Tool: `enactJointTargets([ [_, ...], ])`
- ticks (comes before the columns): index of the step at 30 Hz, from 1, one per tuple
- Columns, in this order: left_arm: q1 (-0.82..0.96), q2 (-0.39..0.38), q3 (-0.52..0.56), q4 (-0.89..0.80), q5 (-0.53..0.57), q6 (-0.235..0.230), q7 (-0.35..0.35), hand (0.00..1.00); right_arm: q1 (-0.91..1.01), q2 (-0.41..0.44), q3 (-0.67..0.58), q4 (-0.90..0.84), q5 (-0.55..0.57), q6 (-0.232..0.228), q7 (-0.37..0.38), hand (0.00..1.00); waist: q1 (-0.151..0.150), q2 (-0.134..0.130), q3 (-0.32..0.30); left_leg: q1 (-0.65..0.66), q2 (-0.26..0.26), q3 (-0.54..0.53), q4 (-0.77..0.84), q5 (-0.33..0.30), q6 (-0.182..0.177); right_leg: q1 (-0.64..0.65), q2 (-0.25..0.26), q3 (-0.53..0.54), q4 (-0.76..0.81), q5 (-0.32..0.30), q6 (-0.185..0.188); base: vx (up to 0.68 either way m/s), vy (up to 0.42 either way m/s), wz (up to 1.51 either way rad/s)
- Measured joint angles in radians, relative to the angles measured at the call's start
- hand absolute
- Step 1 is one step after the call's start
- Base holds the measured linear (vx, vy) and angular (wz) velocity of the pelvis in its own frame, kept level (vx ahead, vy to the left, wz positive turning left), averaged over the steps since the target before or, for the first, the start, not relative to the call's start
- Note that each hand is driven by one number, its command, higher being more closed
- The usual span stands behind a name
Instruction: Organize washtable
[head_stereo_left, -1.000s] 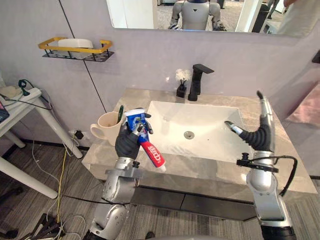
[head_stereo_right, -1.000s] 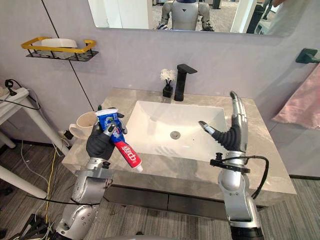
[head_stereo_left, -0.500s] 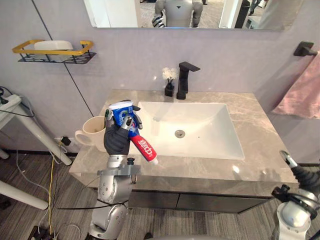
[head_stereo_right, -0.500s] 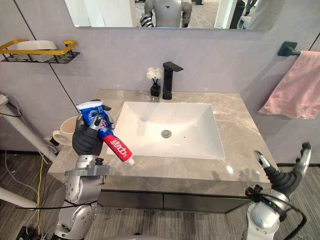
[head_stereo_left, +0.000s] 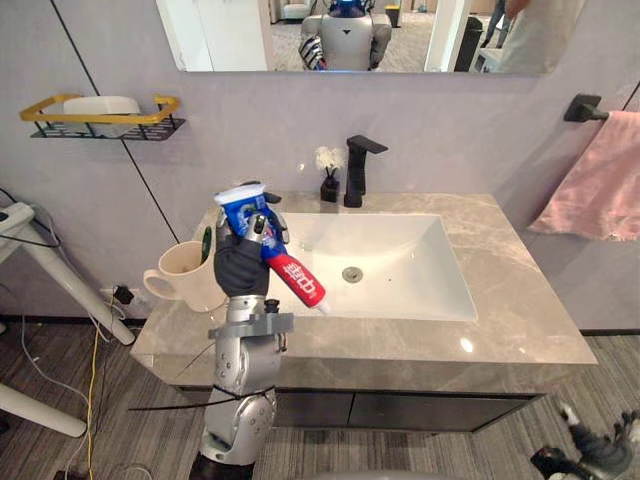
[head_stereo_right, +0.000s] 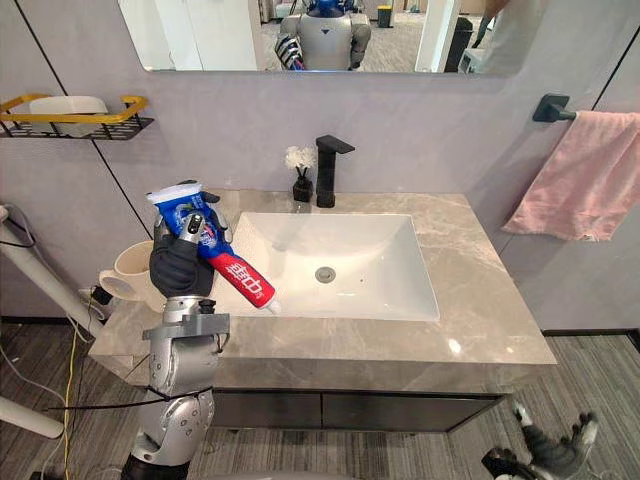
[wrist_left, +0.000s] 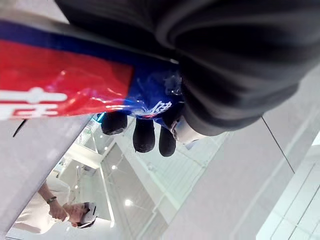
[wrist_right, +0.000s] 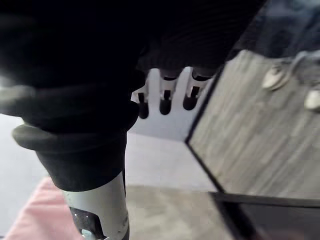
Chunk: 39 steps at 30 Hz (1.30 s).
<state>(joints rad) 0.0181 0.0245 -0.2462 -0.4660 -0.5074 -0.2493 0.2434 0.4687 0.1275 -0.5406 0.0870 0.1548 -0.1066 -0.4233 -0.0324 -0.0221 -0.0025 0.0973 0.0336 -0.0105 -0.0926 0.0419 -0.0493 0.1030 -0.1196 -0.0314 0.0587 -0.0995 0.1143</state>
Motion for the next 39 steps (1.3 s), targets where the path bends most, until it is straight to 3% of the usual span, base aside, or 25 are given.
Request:
enactJointTargets([
  [8,-0.032,-0.015,0.033,-0.001,0.097,-0.002,0.045,1.0,0.002,-0.002,0.074,0.248,0.073,-0.001,0.145,0.0,0.016,0.007,-0.029,0.004,0.002,-0.001,-0.001,0.001,-0.001,0.0,0.0,-0.009,0.01,-0.008,-0.001,-0.01,-0.005,0.03],
  [14,-0.096,0.005,0.148,-0.075,0.273,-0.02,0.131,1.0,-0.012,-0.014,0.221,0.329,0.08,-0.001,0.23,0.0,0.025,0.002,-0.042,-0.003,0.001,-0.013,0.0,0.002,-0.003,0.001,-0.001,-0.024,0.009,-0.008,-0.001,0.0,-0.006,0.06],
  [22,-0.161,0.076,0.299,-0.088,0.503,-0.017,0.283,1.0,-0.012,-0.021,0.319,0.341,0.079,-0.004,0.255,0.0,0.044,-0.014,-0.05,-0.007,0.0,-0.019,0.0,0.005,0.001,0.003,-0.002,-0.031,0.007,-0.01,-0.005,0.0,-0.002,0.01],
  [27,-0.163,0.116,0.391,-0.088,0.611,0.016,0.352,1.0,-0.011,-0.033,0.36,0.341,0.078,-0.009,0.27,0.0,0.044,-0.019,-0.051,-0.008,-0.001,-0.02,0.0,0.006,0.002,0.003,-0.002,-0.032,0.007,-0.011,-0.006,0.0,0.0,0.0],
  [31,-0.184,0.153,0.423,-0.054,0.722,0.052,0.405,1.0,0.001,-0.037,0.395,0.341,0.078,-0.041,0.294,0.0,0.044,-0.019,-0.051,-0.01,0.0,-0.023,-0.001,0.005,0.001,0.0,-0.001,-0.035,0.005,-0.016,-0.014,0.0,-0.002,0.01],
  [39,-0.235,0.2,0.479,0.056,0.709,0.069,0.413,1.0,0.021,-0.043,0.414,0.339,0.07,-0.041,0.297,0.0,0.042,-0.02,-0.052,-0.013,0.001,-0.013,0.0,0.004,0.001,-0.003,0.003,-0.026,-0.005,-0.016,-0.017,0.0,-0.001,-0.03],
])
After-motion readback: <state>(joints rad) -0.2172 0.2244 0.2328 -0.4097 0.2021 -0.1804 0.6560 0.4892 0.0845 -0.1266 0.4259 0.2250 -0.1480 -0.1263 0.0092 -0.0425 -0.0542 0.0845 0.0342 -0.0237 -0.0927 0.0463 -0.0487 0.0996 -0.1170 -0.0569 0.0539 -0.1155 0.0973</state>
